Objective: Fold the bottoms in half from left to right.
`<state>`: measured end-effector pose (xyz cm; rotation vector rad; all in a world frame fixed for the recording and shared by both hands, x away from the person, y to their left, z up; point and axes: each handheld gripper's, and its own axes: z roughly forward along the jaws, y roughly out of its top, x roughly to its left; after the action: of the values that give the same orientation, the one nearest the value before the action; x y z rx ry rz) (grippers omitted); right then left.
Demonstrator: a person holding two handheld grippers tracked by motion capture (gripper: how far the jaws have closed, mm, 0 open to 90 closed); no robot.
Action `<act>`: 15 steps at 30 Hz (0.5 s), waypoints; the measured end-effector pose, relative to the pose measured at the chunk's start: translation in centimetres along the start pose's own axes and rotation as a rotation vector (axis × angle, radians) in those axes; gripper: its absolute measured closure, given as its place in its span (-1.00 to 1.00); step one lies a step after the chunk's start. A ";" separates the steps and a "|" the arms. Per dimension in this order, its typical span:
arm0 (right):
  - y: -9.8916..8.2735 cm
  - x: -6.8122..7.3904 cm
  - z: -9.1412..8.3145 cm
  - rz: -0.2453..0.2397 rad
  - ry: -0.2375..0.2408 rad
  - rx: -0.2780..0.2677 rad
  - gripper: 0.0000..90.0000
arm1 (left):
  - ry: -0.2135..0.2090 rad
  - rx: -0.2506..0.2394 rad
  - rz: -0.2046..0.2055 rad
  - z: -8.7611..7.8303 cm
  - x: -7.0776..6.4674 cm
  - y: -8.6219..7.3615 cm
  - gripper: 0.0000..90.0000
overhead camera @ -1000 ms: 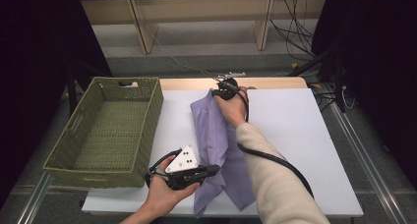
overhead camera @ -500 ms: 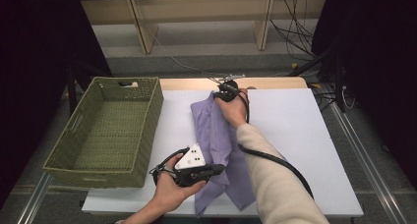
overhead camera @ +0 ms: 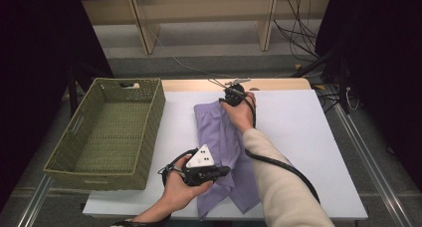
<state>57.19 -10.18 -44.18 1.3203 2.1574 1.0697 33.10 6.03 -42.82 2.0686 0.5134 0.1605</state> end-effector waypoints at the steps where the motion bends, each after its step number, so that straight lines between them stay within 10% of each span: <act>1: -0.1 -0.1 -0.3 0.001 -0.001 -0.001 0.47 | -0.001 0.003 -0.001 0.1 0.0 0.0 0.98; 15: -2.4 -0.8 -5.8 -0.001 0.038 0.033 0.22 | -0.007 0.015 0.007 0.9 -0.4 0.2 0.98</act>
<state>52.39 -13.87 -42.46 1.3231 2.2127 1.0714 33.10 5.03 -43.11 2.0852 0.5046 0.1533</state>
